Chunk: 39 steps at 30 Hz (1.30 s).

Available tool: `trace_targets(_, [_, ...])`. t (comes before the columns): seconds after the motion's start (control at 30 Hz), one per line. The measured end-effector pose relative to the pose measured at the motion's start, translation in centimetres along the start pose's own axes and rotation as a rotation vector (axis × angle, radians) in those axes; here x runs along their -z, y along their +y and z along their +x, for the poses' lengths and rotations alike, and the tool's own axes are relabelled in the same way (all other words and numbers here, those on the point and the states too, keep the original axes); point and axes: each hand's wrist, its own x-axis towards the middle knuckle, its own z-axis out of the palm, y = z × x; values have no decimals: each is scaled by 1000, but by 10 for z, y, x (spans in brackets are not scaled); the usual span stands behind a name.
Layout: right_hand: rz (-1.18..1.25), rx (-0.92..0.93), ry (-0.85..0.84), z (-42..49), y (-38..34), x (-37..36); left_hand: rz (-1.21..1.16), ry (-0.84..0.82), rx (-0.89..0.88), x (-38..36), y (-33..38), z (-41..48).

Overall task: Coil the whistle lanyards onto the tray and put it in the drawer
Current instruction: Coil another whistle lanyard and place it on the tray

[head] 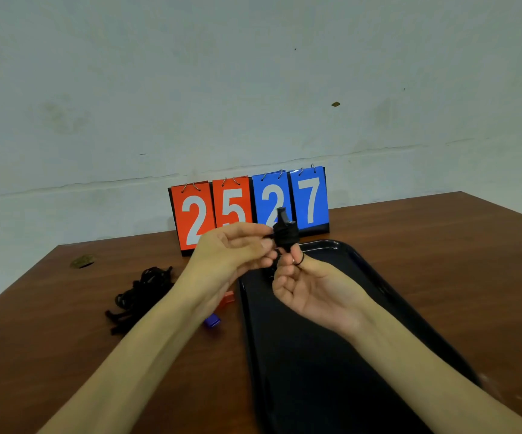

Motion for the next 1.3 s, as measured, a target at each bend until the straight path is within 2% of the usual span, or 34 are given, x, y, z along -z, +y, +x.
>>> trace_targets(0.1, [139, -17, -3, -1, 1, -2, 22, 11, -58, -6, -2, -4])
trace_targets(0.27, [244, -54, -26, -1, 11, -6, 247, 228, -357, -16, -12, -9])
trace_targets(0.37, [270, -72, -34, -2, 13, -8, 396, 295, -520, -18, -17, -11])
trace_targets(0.53, [266, -82, -19, -3, 16, -10, 461, 355, -610, -17, -21, -13])
trace_targets(0.67, [232, -45, 31, -1, 16, -8, 760, 306, -786, -11, -27, -8])
trace_targets(0.87, [173, -50, 192, -1, 18, -11, 1084, 201, -838, 1, -26, 2])
trace_targets(1.1, [124, -79, 260, -2, 19, -11, 1486, 54, -1082, 11, -23, 7])
trace_targets(1.23, [65, -84, 287, -2, 19, -11, 1534, 98, -1094, 5, -22, 7])
trace_targets(1.3, [46, -99, 299, -2, 19, -11, 1554, 69, -1105, 6, -24, 8])
